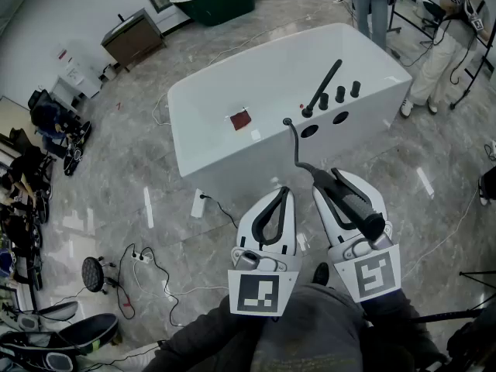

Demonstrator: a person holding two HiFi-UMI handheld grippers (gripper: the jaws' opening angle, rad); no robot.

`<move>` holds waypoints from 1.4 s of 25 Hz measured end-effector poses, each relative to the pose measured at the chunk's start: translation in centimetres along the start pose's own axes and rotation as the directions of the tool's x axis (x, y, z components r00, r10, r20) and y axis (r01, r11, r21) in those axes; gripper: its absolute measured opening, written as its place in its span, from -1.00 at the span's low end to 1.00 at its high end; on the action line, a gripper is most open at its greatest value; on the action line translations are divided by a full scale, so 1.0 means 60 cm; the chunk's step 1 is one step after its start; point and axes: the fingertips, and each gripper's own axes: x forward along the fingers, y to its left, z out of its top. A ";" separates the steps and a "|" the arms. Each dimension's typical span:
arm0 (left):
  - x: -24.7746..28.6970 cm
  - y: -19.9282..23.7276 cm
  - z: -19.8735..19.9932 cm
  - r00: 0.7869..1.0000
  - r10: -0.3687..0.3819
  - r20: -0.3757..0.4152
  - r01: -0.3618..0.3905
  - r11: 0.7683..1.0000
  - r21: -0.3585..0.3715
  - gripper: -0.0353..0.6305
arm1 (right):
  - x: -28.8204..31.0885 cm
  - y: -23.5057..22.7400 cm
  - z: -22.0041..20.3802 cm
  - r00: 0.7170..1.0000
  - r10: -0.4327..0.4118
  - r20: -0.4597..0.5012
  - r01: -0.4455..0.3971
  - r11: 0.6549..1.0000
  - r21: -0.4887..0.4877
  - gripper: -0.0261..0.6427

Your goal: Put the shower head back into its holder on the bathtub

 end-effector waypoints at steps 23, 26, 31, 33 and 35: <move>0.026 -0.092 -0.050 0.995 0.057 -0.087 -0.054 0.998 0.044 -0.88 | -0.075 -0.092 -0.022 0.998 0.011 0.056 -0.016 0.996 0.087 -0.50; 0.032 -0.086 -0.056 0.992 0.069 -0.107 -0.063 0.996 0.065 -0.88 | -0.074 -0.112 -0.019 0.998 0.007 0.056 -0.012 0.996 0.084 -0.50; 0.063 -0.036 -0.085 0.988 0.083 -0.128 -0.079 0.996 0.036 -0.88 | -0.020 -0.117 -0.024 0.997 0.033 0.067 -0.039 0.996 0.086 -0.50; 0.085 -0.015 -0.104 0.988 0.076 -0.137 -0.075 0.997 0.010 -0.88 | 0.008 -0.114 -0.035 0.997 0.047 0.058 -0.052 0.995 0.087 -0.50; 0.112 0.004 -0.112 0.990 0.058 -0.131 -0.059 0.998 -0.006 -0.88 | 0.035 -0.114 -0.041 0.998 0.050 0.049 -0.053 0.996 0.077 -0.50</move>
